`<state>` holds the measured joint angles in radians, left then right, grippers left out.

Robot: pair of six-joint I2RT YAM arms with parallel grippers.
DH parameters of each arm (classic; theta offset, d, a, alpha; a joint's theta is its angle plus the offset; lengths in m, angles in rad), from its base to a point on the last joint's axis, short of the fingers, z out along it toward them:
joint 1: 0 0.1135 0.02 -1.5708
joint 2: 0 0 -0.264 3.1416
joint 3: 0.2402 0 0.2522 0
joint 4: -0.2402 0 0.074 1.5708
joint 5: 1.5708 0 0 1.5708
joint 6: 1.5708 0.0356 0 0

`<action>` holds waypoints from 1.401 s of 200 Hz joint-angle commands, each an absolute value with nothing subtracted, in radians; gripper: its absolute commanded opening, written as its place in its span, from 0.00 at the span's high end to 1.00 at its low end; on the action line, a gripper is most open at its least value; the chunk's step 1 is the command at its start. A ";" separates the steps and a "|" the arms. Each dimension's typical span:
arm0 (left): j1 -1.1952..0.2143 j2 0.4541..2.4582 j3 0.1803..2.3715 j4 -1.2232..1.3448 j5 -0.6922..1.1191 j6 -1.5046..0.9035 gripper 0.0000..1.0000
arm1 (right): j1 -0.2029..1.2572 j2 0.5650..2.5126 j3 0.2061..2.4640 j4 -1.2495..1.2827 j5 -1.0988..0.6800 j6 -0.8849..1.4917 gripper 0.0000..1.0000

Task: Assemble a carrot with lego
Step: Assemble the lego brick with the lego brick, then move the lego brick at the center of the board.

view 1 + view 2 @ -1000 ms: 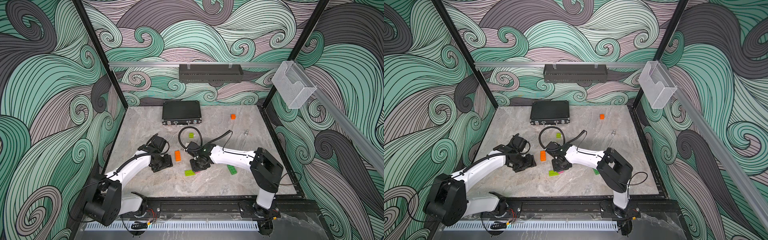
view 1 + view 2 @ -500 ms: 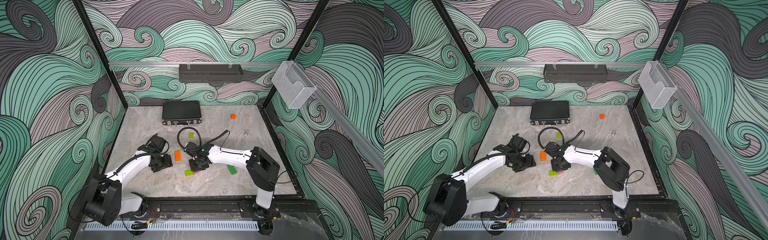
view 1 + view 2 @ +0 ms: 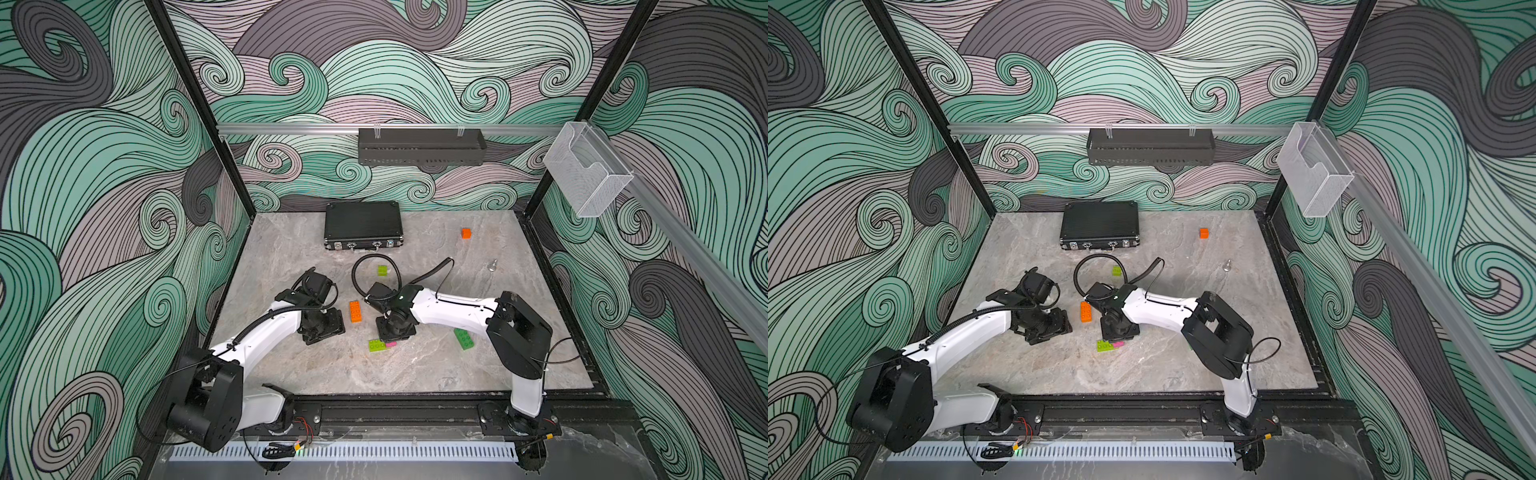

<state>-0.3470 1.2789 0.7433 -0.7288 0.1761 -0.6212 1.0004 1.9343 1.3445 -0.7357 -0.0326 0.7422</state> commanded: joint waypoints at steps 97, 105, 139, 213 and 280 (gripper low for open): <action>-0.331 1.249 0.744 -0.762 0.147 -0.635 0.29 | 0.957 1.936 1.279 -0.836 0.079 0.828 1.00; -0.331 1.248 0.747 -0.759 0.149 -0.635 0.29 | 0.940 1.913 1.266 -0.858 0.092 0.820 1.00; -0.333 1.271 0.753 -0.730 0.181 -0.627 0.29 | 0.859 1.836 1.163 -0.864 0.078 0.790 1.00; -0.350 1.316 0.809 -0.666 0.256 -0.617 0.28 | 0.786 1.776 1.104 -0.874 0.054 0.742 0.77; -0.427 1.415 0.914 -0.633 0.252 -0.624 0.26 | 0.773 1.673 1.133 -0.874 0.051 0.759 0.49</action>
